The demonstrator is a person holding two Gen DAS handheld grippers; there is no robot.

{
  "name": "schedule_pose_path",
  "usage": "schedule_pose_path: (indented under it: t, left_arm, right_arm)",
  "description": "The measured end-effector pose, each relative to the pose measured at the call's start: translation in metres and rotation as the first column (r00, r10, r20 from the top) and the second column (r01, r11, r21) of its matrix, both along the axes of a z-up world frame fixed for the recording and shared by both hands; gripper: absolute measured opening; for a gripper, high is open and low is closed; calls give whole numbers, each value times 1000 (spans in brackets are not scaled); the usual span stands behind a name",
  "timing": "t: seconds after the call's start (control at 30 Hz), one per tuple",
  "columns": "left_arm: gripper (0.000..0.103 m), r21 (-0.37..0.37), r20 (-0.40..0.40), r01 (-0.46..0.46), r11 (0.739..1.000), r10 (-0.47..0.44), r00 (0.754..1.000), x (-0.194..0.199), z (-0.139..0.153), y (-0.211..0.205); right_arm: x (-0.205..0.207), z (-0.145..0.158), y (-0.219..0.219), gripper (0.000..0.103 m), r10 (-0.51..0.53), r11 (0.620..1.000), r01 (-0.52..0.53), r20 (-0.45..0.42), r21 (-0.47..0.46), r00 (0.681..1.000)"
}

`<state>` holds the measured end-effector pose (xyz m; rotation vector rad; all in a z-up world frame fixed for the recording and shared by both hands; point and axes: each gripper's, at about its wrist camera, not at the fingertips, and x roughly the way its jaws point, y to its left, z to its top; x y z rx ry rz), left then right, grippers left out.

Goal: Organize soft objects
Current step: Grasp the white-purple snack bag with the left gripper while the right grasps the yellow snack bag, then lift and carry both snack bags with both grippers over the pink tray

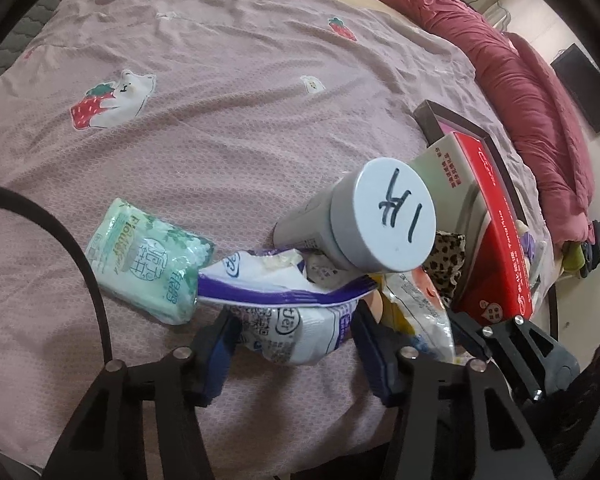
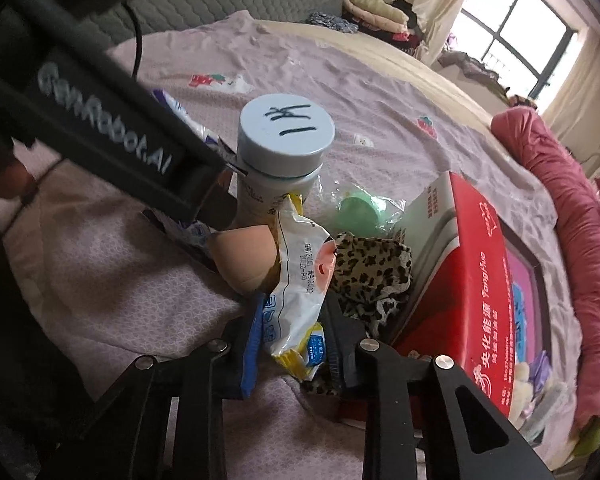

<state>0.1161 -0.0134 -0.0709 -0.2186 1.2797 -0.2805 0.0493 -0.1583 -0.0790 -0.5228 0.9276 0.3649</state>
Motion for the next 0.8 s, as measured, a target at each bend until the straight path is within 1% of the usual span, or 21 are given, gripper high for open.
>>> schedule_pose_path:
  t: [0.07, 0.2, 0.37, 0.5, 0.6, 0.8]
  left_arm:
    - [45, 6, 7, -2, 1000, 2, 1000, 0, 0, 0]
    - [39, -19, -3, -12, 1000, 12, 1000, 3, -2, 3]
    - [33, -33, 21, -36, 999, 36, 999, 0, 3, 9]
    - [32, -41, 48, -44, 998, 46, 998, -5, 12, 15]
    - [32, -37, 69, -42, 998, 44, 997, -10, 21, 16]
    - [32, -31, 107, -39, 999, 42, 993, -21, 40, 20]
  right_arm:
    - [0, 4, -4, 24, -14, 1000, 15, -7, 20, 1000]
    - [-2, 15, -14, 23, -30, 997, 31, -17, 65, 999]
    - [-8, 26, -16, 23, -39, 994, 41, -19, 105, 999]
    - [-16, 34, -17, 23, -49, 989, 49, -9, 142, 999]
    - [-19, 44, -21, 23, -61, 979, 62, -14, 195, 998]
    - [-27, 61, -22, 23, -74, 973, 69, 16, 222, 997]
